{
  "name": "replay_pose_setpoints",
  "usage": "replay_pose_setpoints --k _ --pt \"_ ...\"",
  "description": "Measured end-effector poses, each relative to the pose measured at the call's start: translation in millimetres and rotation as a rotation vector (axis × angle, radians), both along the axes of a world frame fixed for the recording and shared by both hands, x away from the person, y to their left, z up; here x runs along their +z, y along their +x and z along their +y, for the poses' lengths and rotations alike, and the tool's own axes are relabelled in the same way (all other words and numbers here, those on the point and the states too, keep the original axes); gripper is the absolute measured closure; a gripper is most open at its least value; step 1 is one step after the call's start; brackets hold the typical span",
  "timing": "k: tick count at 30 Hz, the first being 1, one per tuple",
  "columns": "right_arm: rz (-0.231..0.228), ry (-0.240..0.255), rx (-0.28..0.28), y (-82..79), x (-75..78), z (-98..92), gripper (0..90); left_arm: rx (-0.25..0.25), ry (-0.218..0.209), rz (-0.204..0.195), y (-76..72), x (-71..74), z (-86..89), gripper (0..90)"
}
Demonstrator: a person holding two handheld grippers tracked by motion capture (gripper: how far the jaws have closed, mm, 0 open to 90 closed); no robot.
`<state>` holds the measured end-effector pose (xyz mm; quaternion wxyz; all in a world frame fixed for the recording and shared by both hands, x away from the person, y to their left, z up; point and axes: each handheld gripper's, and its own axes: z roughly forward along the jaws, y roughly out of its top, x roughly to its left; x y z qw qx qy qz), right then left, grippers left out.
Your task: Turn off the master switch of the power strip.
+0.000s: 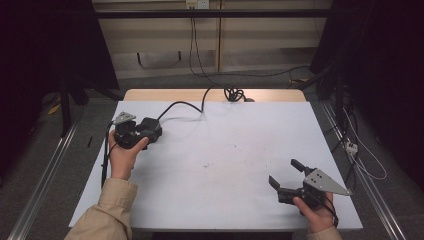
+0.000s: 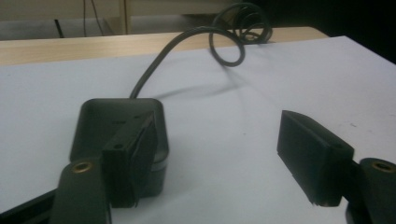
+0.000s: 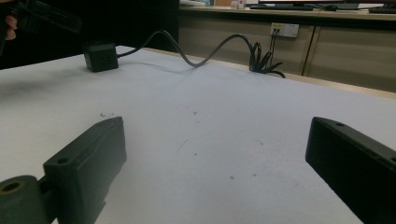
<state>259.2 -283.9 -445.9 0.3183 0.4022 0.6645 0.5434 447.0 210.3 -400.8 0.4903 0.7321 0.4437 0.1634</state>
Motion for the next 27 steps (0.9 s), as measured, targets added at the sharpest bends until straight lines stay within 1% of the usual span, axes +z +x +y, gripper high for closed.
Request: replay_pose_setpoints --k 3,6,7,8,10,13,16,17,19,23,24,26,27 --pt "0.0 -0.001 0.0 -0.4 0.1 0.2 4.7 -0.027 -0.007 -0.003 -6.0 -1.8 -0.8 25.3" --pt "0.0 -0.002 0.0 -0.7 0.0 0.3 4.7 -0.037 -0.01 0.0 -11.6 -4.3 -0.8 21.5" --pt "0.0 -0.002 0.0 -0.7 0.0 0.3 4.7 -0.037 -0.023 0.001 -13.5 -5.1 -0.6 21.1" --pt "0.0 -0.004 0.0 -0.7 -0.1 0.3 4.7 -0.042 -0.02 0.003 -15.1 -5.7 0.4 20.3" --pt "0.001 -0.002 0.0 -0.7 -0.1 0.5 4.7 -0.05 -0.033 0.004 -18.9 -7.4 1.0 18.2" --pt "0.003 -0.001 0.0 -0.8 0.0 0.8 4.7 -0.069 -0.038 0.008 -24.9 -9.9 1.5 14.7" --pt "0.002 -0.003 -0.001 -0.8 0.0 0.9 4.7 -0.08 -0.053 0.011 -31.2 -12.1 2.9 11.9" --pt "0.002 -0.002 -0.001 -0.8 -0.1 0.9 4.7 -0.082 -0.047 0.01 -32.7 -12.4 3.4 10.4" --pt "0.003 -0.003 -0.001 -0.7 -0.2 1.1 4.7 -0.087 -0.033 -0.004 -36.0 -12.5 4.2 8.5" --pt "0.001 -0.002 0.0 -0.9 0.1 1.3 4.7 -0.102 -0.043 -0.012 -41.9 -13.6 4.6 7.9" --pt "0.002 -0.002 0.0 -1.0 0.1 1.2 4.7 -0.105 -0.036 -0.011 -43.4 -13.6 5.0 7.9" --pt "0.002 -0.002 -0.001 -1.0 0.1 1.0 4.7 -0.111 -0.042 -0.013 -46.6 -14.6 4.8 7.8" --pt "0.002 -0.003 0.0 -1.0 0.1 0.9 4.7 -0.117 -0.036 -0.012 -48.0 -14.8 5.1 7.6"
